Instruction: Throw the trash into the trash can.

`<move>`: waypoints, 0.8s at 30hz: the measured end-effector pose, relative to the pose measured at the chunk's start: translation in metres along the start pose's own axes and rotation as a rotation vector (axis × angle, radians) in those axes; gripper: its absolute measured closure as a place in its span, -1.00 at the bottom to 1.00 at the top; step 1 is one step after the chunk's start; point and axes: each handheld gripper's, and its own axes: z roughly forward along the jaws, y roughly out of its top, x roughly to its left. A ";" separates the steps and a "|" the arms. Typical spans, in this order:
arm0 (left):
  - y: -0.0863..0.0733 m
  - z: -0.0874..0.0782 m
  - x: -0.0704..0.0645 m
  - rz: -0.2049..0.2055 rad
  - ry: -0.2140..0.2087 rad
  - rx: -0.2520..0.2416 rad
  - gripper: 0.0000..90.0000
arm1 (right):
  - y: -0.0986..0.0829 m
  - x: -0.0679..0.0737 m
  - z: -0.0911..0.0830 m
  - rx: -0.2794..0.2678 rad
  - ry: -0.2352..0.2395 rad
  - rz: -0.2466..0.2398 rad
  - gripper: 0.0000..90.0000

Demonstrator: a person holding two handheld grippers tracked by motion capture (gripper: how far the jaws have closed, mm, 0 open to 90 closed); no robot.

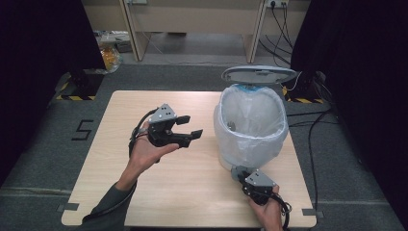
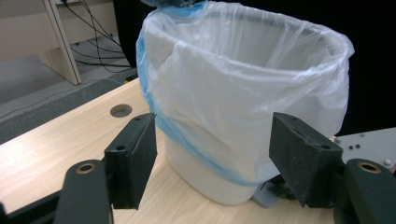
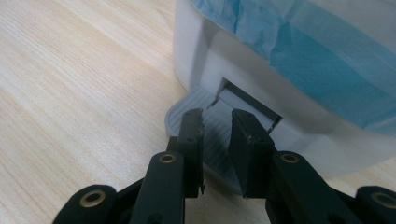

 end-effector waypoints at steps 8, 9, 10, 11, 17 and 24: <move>-0.023 -0.010 0.005 -0.018 -0.003 -0.016 -0.34 | 0.000 0.000 0.000 -0.001 0.000 -0.002 0.65; -0.028 -0.010 0.006 -0.021 -0.004 -0.018 -0.34 | 0.000 0.000 0.000 -0.001 -0.001 -0.003 0.65; -0.030 -0.010 0.007 -0.023 -0.004 -0.020 -0.36 | 0.000 0.000 0.000 0.000 -0.001 -0.003 0.65; -0.037 -0.011 0.010 -0.032 -0.005 -0.019 -0.37 | 0.000 0.000 0.000 0.000 0.000 -0.002 0.65; -0.058 -0.017 0.017 -0.056 0.003 -0.020 -0.39 | 0.000 0.000 0.000 -0.001 -0.001 -0.004 0.65; -0.084 -0.027 0.031 -0.083 0.040 -0.019 -0.41 | 0.000 0.000 0.000 -0.001 -0.001 -0.004 0.64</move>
